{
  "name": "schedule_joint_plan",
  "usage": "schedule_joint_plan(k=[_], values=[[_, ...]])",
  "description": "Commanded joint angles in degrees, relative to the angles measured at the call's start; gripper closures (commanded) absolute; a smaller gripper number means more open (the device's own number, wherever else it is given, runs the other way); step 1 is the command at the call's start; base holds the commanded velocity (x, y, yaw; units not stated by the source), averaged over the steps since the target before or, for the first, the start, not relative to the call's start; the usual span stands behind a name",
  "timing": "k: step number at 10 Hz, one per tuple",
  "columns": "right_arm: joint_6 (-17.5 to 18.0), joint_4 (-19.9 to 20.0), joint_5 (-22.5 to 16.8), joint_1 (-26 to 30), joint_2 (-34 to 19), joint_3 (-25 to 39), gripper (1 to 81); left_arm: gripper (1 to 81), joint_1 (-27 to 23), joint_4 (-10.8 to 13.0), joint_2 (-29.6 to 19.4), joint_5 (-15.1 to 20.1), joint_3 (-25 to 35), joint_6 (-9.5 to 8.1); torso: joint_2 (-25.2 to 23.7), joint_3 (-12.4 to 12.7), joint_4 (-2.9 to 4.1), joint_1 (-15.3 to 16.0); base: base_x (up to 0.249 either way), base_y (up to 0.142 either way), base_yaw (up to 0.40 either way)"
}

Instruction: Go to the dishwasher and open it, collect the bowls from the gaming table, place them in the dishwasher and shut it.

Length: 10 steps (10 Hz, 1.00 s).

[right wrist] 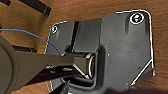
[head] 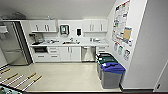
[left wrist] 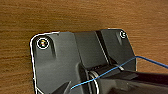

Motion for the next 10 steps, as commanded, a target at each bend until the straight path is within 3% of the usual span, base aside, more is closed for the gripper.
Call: schedule_joint_plan(k=[1, 10], values=[[-0.2, 0.0, -2.7, 2.4, -1.2, 1.0, 1.0, 1.0, -2.9, 0.5, -0.9, 2.6, 0.4, 0.12, 0.0, 0.0, 0.0, 0.0, 0.219, 0.0, 0.0], [-0.2, 0.0, -2.7, 2.5, -1.2, 0.4, 1.0, 1.0, -2.9, 0.3, -1.0, 2.6, 0.3, 0.12, 0.0, 0.0, 0.0, 0.0, 0.218, 0.0, 0.0]])
